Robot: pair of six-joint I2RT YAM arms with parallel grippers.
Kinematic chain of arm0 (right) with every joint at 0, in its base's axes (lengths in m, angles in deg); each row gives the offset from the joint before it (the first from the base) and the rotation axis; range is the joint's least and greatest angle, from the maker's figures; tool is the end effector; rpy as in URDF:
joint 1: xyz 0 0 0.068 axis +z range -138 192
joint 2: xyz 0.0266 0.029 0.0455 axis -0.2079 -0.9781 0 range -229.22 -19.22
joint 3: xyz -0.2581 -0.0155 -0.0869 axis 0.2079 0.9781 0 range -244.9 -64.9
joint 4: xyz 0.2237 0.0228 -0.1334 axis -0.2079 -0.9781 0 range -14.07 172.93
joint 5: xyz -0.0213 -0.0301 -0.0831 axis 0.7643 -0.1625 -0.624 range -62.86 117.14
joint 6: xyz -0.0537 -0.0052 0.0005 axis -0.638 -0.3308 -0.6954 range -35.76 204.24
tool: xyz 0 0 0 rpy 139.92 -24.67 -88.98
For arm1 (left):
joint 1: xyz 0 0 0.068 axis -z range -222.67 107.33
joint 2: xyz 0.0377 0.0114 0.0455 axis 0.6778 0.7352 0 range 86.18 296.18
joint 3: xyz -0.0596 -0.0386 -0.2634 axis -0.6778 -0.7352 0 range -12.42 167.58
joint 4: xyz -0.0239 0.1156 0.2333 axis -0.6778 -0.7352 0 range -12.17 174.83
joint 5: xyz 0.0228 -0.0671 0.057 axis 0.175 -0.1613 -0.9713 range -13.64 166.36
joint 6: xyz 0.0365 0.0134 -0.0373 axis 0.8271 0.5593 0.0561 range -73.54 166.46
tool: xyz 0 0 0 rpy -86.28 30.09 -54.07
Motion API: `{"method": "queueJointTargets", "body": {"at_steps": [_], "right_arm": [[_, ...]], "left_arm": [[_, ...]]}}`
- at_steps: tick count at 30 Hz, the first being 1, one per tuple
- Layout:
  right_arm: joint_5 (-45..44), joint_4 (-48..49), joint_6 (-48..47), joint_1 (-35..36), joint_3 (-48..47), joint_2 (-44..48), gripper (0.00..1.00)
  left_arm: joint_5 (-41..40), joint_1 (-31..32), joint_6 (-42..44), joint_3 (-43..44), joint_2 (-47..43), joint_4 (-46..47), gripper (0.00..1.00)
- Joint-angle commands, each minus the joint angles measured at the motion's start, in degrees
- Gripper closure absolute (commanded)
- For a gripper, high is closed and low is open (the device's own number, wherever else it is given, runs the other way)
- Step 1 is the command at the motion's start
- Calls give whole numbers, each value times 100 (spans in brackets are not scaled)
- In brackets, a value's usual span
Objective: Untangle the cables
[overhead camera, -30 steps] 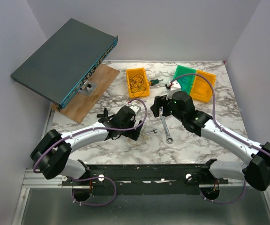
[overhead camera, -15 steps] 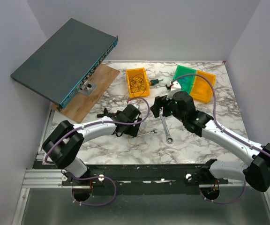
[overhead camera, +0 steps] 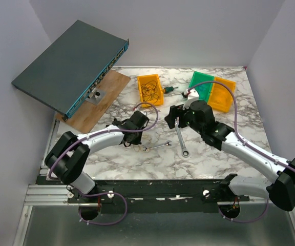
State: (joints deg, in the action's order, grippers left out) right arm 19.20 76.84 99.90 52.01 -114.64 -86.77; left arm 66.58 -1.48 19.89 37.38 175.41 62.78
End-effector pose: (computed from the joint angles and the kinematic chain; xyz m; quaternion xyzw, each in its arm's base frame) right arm 0.2105 0.1703 0.2953 -0.1394 0.8253 0.2028 0.5082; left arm 0.2268 -0.1903 0.1724 0.1021 0.9605 -0.0682 0.2498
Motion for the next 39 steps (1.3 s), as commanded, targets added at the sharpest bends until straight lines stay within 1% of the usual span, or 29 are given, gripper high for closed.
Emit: {"method": "queueJointTargets", "body": {"at_steps": [1,3,7,10,12,15,19,21,24,28,32,36,37,39], "right_arm": [[127,-77,141,-18,172,122,14],[257,-77,208,-20,285,166,14],[745,31,402,-21,637,373,10],[1596,313,579,-24,965,546,3],[2260,638,710,-22,1222,685,0],[3119,1387,918,-21,1558,843,0],[3846,2003,1145,-22,1719,808,0],[3941,2098,1171,-24,1660,667,0],[4036,1936,976,-19,1479,361,0],[4693,1939,796,-19,1319,-31,0],[4450,1599,500,-11,1177,-294,0],[4543,1802,497,-3,1237,-353,0],[4635,1900,527,-9,1266,-365,0],[4768,2059,577,7,1297,-402,8]], "left_arm": [[566,-18,16,-39,-673,107,100],[879,-20,84,-76,-948,243,100],[1723,-19,209,-196,-1412,656,100],[2197,-18,248,-210,-1572,850,100],[2449,-22,212,-185,-1608,928,100],[2790,-18,177,-153,-1637,1031,100],[3320,-12,200,-137,-1688,1171,100],[3502,-12,226,-137,-1717,1214,100],[3753,2,282,-137,-1802,1258,100],[4087,74,378,-105,-1880,1304,100],[4248,117,415,-43,-1935,1316,100],[4634,145,347,11,-1887,1422,100],[4742,152,300,12,-1872,1495,100],[4863,161,167,-29,-1849,1727,100]]}}
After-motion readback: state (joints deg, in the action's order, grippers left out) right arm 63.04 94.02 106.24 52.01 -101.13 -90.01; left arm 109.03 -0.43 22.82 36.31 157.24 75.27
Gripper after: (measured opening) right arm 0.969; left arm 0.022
